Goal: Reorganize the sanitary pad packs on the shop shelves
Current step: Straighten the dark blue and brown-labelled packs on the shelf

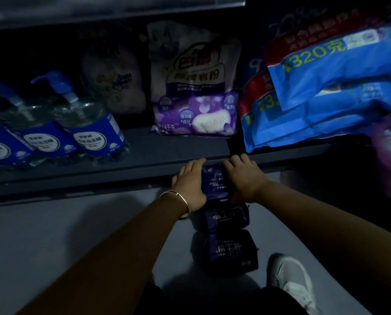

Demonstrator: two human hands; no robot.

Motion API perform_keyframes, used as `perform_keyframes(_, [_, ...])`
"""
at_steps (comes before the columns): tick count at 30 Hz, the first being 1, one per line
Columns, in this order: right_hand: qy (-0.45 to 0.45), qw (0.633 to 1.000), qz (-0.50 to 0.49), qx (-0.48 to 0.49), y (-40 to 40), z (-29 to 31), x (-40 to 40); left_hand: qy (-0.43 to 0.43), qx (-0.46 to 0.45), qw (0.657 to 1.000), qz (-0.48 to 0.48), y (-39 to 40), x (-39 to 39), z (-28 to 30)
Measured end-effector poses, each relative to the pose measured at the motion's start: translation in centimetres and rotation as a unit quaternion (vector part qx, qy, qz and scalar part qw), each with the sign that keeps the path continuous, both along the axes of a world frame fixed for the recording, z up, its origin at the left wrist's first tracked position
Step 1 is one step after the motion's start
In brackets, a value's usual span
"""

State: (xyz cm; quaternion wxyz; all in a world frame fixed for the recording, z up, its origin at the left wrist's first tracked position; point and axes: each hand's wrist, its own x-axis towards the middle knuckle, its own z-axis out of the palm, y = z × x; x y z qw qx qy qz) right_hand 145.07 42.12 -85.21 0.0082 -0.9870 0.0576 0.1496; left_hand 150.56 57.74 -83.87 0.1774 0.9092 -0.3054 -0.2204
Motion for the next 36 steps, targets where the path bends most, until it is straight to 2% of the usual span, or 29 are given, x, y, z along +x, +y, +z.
perform_keyframes(5, [-0.021, 0.990, -0.086, 0.114, -2.7, 1.0, -2.5, -0.010, 0.023, 1.000, 0.010, -0.4, -0.7, -0.8])
perform_keyframes(9, [-0.037, 0.983, -0.128, 0.122, -5.4, 2.1, -5.0, -0.024, 0.116, 0.990, -0.072, -0.8, -2.3, -2.3])
perform_keyframes(13, [-0.041, 0.984, -0.126, 0.122, -6.3, 1.8, -6.4, -0.001, 0.208, 0.964, -0.166, -1.6, -4.3, -3.8])
perform_keyframes(18, [-0.057, 0.978, -0.121, 0.161, -6.4, 0.9, -6.9, 0.026, 0.271, 0.932, -0.237, -1.8, -7.1, -6.1])
perform_keyframes(28, [-0.106, 0.962, -0.132, 0.215, -6.2, -1.0, -8.5, -0.033, 0.235, 0.945, -0.224, -0.9, -10.8, -8.2])
perform_keyframes(33, [-0.116, 0.957, -0.129, 0.233, -5.8, -0.9, -9.2, -0.042, 0.253, 0.939, -0.228, -1.5, -11.6, -8.5])
perform_keyframes(36, [-0.111, 0.958, -0.112, 0.239, -5.8, 0.5, -9.3, -0.012, 0.279, 0.923, -0.265, -2.5, -10.1, -6.5])
